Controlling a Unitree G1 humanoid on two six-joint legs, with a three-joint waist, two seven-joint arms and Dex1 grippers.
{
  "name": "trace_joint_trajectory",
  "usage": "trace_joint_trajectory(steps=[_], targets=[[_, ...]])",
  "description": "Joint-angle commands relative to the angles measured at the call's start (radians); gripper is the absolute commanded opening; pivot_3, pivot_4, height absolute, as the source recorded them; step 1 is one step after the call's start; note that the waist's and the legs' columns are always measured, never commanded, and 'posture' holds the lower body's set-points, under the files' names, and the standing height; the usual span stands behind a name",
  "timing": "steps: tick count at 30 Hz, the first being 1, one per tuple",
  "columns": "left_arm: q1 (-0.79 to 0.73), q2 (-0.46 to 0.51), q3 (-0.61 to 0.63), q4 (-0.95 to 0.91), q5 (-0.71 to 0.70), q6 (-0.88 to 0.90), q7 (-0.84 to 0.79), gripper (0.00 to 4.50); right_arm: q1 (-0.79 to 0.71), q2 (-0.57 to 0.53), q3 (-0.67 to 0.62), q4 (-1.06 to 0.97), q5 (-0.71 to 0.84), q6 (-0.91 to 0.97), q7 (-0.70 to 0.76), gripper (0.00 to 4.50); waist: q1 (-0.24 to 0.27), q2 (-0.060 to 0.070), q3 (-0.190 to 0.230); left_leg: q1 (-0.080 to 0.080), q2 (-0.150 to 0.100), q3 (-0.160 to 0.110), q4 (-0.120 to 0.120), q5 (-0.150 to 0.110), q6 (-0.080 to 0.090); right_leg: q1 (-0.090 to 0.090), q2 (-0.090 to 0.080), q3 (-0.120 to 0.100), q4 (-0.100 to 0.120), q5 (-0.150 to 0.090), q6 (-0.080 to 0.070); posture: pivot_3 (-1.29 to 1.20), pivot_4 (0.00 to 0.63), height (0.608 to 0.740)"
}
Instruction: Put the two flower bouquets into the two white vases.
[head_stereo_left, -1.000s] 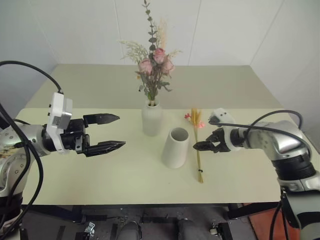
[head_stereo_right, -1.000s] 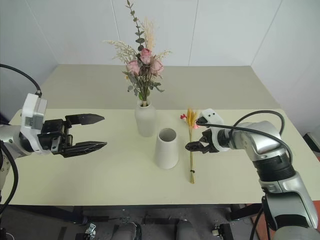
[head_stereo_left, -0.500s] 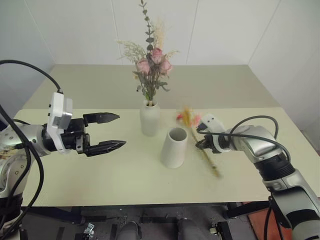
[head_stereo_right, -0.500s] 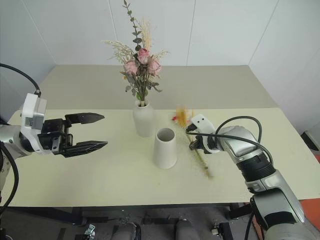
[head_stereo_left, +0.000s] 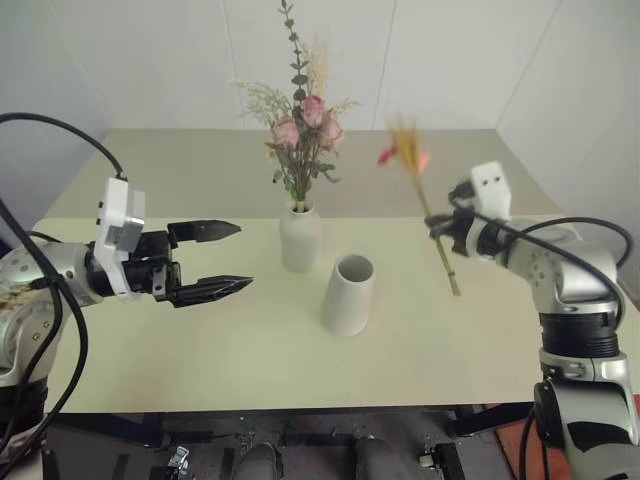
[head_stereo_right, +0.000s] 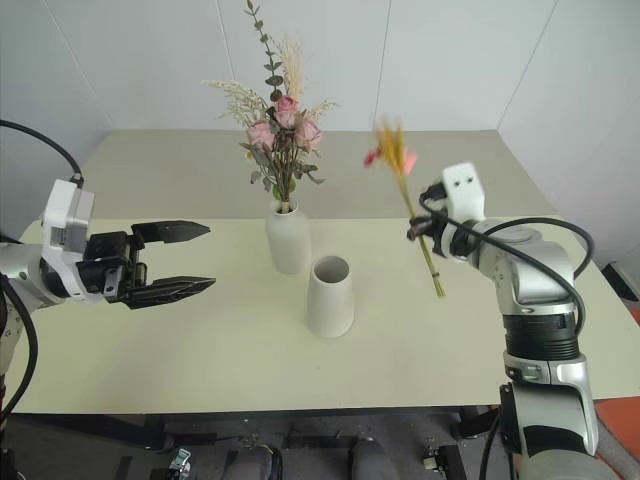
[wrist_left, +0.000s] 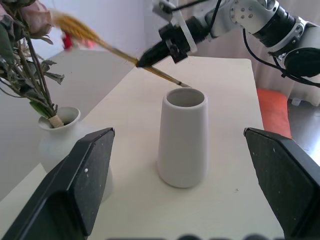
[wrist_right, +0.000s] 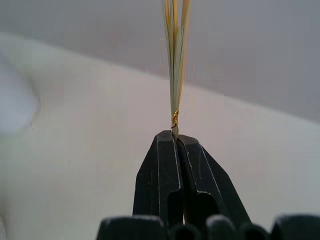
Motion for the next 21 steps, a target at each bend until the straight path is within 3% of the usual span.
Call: trace_joint_trajectory(steps=[1, 10, 21], targets=[[-0.032, 0.016, -0.008, 0.021, -0.004, -0.022, -0.033, 4.50, -0.041, 0.077, -0.119, -0.151, 0.151, -0.082, 0.002, 0.02, -0.001, 0.000, 0.000, 0.000, 0.000, 0.000, 0.000, 0.000, 0.000, 0.000, 0.000, 0.000, 0.000, 0.000, 0.000, 0.00, 0.150, 0.740], [-0.087, 0.020, -0.056, 0.079, 0.023, -0.030, -0.082, 4.50, -0.022, 0.232, -0.098, -0.368, 0.445, -0.064, -0.039, 0.02, 0.005, 0.000, 0.000, 0.000, 0.000, 0.000, 0.000, 0.000, 0.000, 0.000, 0.000, 0.000, 0.000, 0.000, 0.000, 0.00, 0.150, 0.740], [-0.099, 0.028, -0.063, 0.094, 0.041, -0.039, -0.103, 4.50, 0.153, 0.252, 0.072, -0.380, 0.414, -0.157, -0.028, 0.02, 0.004, 0.001, 0.000, 0.000, 0.000, 0.000, 0.000, 0.000, 0.000, 0.000, 0.000, 0.000, 0.000, 0.000, 0.000, 0.00, 0.150, 0.740]])
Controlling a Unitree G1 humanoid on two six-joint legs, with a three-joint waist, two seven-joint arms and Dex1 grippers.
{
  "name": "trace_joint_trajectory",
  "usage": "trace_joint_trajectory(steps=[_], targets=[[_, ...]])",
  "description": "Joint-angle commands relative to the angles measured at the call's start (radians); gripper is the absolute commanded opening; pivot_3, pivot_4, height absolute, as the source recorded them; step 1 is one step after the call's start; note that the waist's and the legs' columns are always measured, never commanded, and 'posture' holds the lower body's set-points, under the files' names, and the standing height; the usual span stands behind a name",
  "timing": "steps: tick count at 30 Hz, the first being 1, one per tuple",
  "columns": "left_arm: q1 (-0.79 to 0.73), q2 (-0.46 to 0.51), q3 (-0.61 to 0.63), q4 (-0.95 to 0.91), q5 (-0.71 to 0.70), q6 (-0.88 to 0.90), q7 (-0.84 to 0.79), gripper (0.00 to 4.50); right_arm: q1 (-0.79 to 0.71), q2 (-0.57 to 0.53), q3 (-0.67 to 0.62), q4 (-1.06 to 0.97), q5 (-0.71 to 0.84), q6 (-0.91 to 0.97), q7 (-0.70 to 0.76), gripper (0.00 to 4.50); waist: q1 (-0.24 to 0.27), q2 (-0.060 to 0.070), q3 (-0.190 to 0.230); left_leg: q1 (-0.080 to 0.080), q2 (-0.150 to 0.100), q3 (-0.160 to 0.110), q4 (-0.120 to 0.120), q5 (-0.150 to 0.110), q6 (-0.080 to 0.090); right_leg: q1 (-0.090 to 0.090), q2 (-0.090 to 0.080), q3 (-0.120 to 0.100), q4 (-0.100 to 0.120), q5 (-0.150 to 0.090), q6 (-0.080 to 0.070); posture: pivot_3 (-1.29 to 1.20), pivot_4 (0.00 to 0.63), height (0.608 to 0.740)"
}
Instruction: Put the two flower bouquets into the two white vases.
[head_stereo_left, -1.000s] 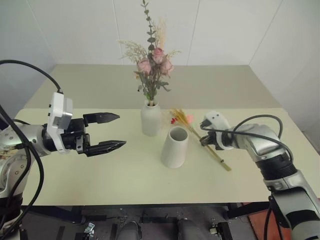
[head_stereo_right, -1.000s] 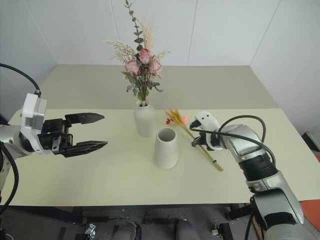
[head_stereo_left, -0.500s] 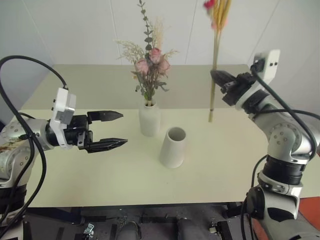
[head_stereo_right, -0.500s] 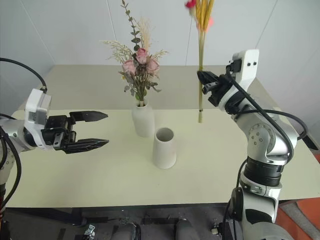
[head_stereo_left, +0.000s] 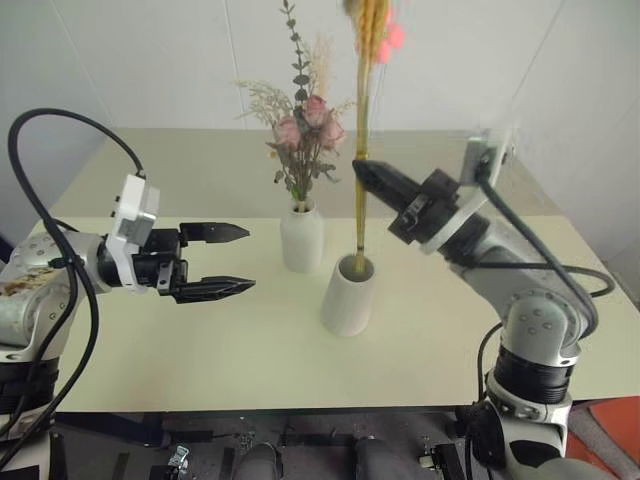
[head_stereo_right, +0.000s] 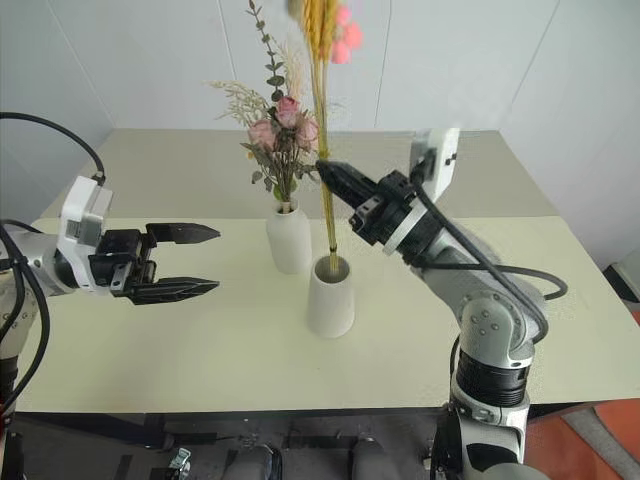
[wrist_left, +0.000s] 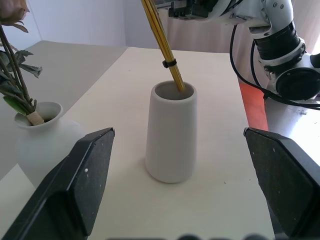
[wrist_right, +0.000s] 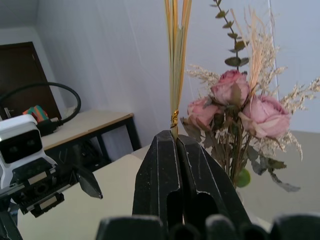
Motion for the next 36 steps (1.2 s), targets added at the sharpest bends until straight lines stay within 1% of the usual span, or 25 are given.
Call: trace_joint_trajectory(steps=[1, 2, 5, 7, 9, 10, 13, 16, 20, 23, 31, 36], targets=[[-0.023, 0.021, 0.012, -0.011, 0.002, -0.018, -0.007, 4.50, 0.033, 0.005, 0.031, -0.025, -0.011, -0.061, 0.010, 0.02, -0.001, 0.000, 0.000, 0.000, 0.000, 0.000, 0.000, 0.000, 0.000, 0.000, 0.000, 0.000, 0.000, 0.000, 0.000, 0.00, 0.150, 0.740], [-0.023, 0.022, 0.012, -0.011, 0.004, -0.019, -0.008, 4.50, 0.051, 0.004, 0.045, -0.030, -0.023, -0.076, 0.015, 0.02, 0.000, 0.000, 0.000, 0.000, 0.000, 0.000, 0.000, 0.000, 0.000, 0.000, 0.000, 0.000, 0.000, 0.000, 0.000, 0.00, 0.150, 0.740], [-0.022, 0.024, 0.012, -0.014, 0.005, -0.019, -0.006, 4.50, 0.120, -0.016, 0.067, -0.050, -0.037, -0.107, 0.039, 0.72, 0.000, 0.000, 0.000, 0.000, 0.000, 0.000, 0.000, 0.000, 0.000, 0.000, 0.000, 0.000, 0.000, 0.000, 0.000, 0.00, 0.150, 0.740], [-0.018, 0.026, 0.015, -0.017, 0.005, -0.018, -0.006, 4.50, 0.174, -0.049, 0.057, -0.078, -0.026, -0.117, 0.071, 1.39, 0.002, 0.000, 0.000, 0.000, 0.000, 0.000, 0.000, 0.000, 0.000, 0.000, 0.000, 0.000, 0.000, 0.000, 0.000, 0.00, 0.150, 0.740], [-0.013, 0.029, 0.020, -0.019, 0.004, -0.016, -0.006, 4.50, 0.236, -0.106, 0.034, -0.104, -0.007, -0.125, 0.132, 2.12, 0.005, 0.000, 0.000, -0.001, 0.000, 0.000, 0.000, 0.000, 0.000, 0.000, 0.000, 0.000, 0.000, 0.000, 0.000, 0.00, 0.150, 0.740], [-0.010, 0.030, 0.021, -0.019, 0.004, -0.016, -0.007, 4.50, 0.261, -0.141, 0.021, -0.110, -0.005, -0.125, 0.160, 2.41, 0.005, 0.000, 0.000, -0.001, 0.000, 0.000, 0.000, 0.000, 0.000, 0.000, 0.000, 0.000, -0.001, 0.000, 0.000, 0.00, 0.150, 0.740], [-0.006, 0.031, 0.021, -0.020, 0.005, -0.016, -0.005, 4.50, 0.311, -0.225, -0.021, -0.101, 0.014, -0.144, 0.236, 3.50, 0.004, 0.000, 0.000, 0.000, 0.000, 0.000, 0.000, 0.000, 0.000, 0.001, 0.000, 0.000, -0.001, 0.000, 0.000, 0.00, 0.150, 0.740], [-0.001, 0.030, 0.024, -0.024, 0.003, -0.013, 0.001, 4.50, 0.355, -0.314, -0.057, -0.066, 0.001, -0.169, 0.319, 4.46, 0.000, 0.000, 0.000, 0.001, 0.000, 0.000, 0.000, 0.000, 0.000, 0.001, 0.000, 0.000, 0.000, -0.001, 0.001, 0.00, 0.150, 0.740], [0.020, 0.034, 0.037, -0.031, 0.004, -0.012, 0.012, 4.50, 0.399, -0.430, -0.085, 0.010, -0.048, -0.222, 0.430, 4.46, 0.000, 0.000, 0.000, 0.001, 0.000, 0.000, 0.000, 0.000, 0.000, 0.002, 0.000, 0.000, -0.001, -0.001, 0.001, 0.00, 0.150, 0.740], [0.067, 0.037, 0.066, -0.045, -0.002, -0.013, 0.026, 4.50, 0.398, -0.504, -0.092, 0.079, -0.097, -0.268, 0.489, 4.46, 0.000, 0.000, 0.000, 0.001, 0.000, 0.001, 0.000, 0.000, 0.000, 0.001, 0.000, 0.001, -0.001, -0.001, 0.001, 0.00, 0.150, 0.740], [0.213, 0.037, 0.139, -0.077, 0.014, -0.045, 0.059, 4.50, 0.358, -0.631, -0.101, 0.215, -0.171, -0.347, 0.612, 4.46, 0.002, 0.000, 0.000, 0.001, 0.000, 0.001, 0.000, 0.000, 0.000, 0.001, 0.000, 0.001, -0.001, -0.001, 0.001, 0.00, 0.150, 0.740], [0.250, 0.040, 0.171, -0.104, -0.005, -0.037, 0.073, 4.50, 0.329, -0.662, -0.091, 0.259, -0.192, -0.370, 0.655, 4.46, 0.002, 0.000, 0.000, 0.001, 0.000, 0.001, 0.000, 0.000, 0.000, 0.001, 0.000, 0.001, -0.001, -0.001, 0.001, 0.00, 0.150, 0.740]])
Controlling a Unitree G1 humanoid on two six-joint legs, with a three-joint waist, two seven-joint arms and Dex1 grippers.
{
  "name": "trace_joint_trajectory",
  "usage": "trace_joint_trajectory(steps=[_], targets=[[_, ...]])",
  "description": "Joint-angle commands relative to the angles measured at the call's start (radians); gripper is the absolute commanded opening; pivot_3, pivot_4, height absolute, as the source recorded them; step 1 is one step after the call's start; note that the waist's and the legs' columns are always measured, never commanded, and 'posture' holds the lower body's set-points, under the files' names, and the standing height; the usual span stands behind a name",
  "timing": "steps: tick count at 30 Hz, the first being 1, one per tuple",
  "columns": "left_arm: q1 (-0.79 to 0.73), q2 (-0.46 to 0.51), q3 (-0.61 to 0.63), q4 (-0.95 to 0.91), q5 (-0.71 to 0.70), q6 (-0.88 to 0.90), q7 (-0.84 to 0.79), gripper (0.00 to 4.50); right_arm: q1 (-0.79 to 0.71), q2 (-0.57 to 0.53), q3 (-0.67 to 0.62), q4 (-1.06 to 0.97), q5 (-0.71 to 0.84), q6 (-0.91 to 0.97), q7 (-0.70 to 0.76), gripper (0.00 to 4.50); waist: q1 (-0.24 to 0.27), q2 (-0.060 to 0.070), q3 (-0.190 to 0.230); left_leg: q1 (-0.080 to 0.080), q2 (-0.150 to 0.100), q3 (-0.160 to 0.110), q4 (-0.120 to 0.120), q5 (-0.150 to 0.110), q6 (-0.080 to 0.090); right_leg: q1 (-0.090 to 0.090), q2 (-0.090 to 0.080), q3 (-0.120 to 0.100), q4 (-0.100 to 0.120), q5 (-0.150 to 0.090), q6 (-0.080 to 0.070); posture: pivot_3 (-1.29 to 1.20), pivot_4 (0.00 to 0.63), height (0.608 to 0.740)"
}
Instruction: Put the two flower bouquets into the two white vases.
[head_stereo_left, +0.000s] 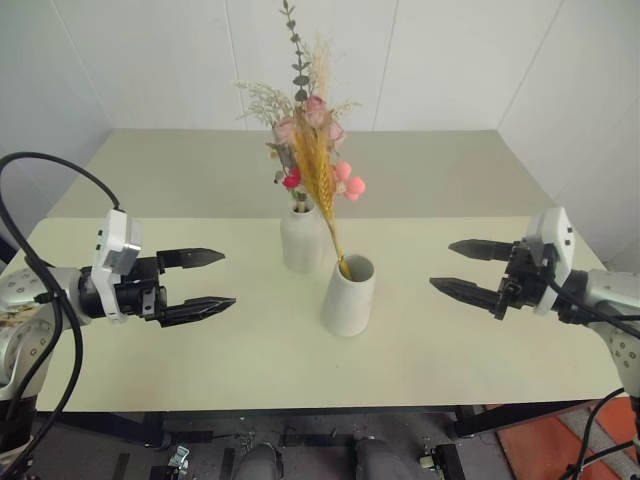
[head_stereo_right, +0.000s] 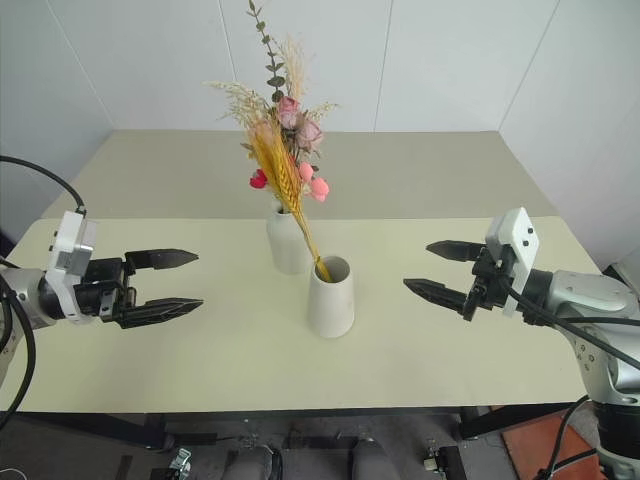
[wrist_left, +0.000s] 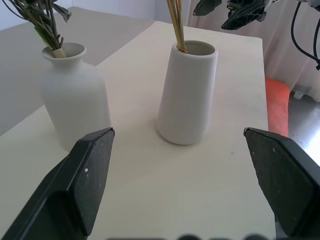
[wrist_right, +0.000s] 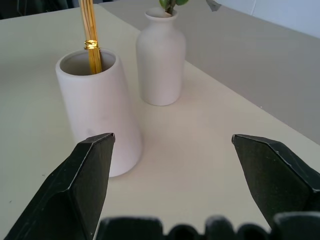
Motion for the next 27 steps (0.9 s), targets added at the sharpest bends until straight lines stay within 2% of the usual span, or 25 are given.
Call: trace_joint_trajectory(steps=[1, 27], targets=[[0.012, 0.017, 0.050, -0.049, -0.019, -0.015, 0.007, 4.50, -0.026, -0.021, -0.023, 0.006, -0.011, -0.035, 0.025, 4.46, 0.000, 0.000, 0.000, 0.000, 0.000, 0.000, 0.000, 0.000, 0.000, 0.000, 0.000, 0.000, 0.000, 0.000, 0.000, 0.00, 0.150, 0.740], [-0.020, 0.016, 0.014, -0.047, -0.028, -0.006, 0.007, 4.50, -0.002, -0.037, -0.051, -0.022, -0.015, -0.017, 0.008, 4.46, 0.001, 0.000, 0.000, 0.000, 0.000, 0.000, 0.000, 0.000, 0.000, 0.000, 0.000, 0.000, 0.000, 0.000, 0.000, 0.00, 0.150, 0.740]])
